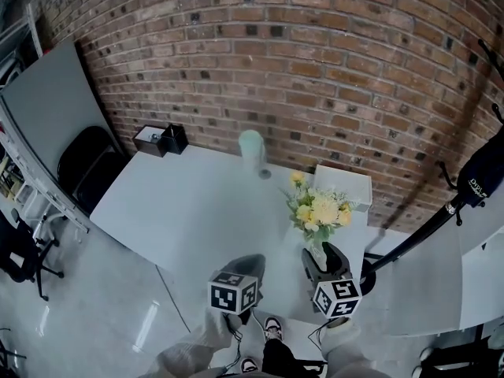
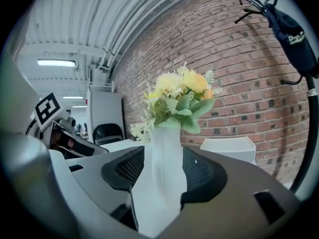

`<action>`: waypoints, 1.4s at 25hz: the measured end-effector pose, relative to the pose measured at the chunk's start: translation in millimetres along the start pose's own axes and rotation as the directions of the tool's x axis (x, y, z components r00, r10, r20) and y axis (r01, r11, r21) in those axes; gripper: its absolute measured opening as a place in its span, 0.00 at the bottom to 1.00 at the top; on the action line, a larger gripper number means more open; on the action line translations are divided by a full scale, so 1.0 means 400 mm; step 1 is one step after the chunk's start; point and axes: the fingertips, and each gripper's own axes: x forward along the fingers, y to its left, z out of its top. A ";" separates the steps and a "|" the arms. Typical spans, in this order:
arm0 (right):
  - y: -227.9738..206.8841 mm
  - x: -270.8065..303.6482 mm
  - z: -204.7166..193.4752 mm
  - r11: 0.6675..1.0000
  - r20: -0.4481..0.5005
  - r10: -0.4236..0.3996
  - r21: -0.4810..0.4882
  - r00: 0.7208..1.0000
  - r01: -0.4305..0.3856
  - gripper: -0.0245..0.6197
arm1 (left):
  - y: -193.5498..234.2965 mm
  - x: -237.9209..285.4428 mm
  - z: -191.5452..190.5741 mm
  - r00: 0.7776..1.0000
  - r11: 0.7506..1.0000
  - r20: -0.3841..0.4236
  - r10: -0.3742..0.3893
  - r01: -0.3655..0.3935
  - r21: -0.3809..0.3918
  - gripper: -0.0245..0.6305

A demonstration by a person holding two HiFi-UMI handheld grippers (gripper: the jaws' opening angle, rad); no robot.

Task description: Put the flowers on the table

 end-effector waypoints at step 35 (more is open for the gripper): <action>0.179 -0.490 0.030 0.961 -0.123 -0.271 0.027 0.955 0.276 0.08 | -0.188 -0.355 -0.113 0.991 0.999 0.129 -0.030 0.027 0.024 0.05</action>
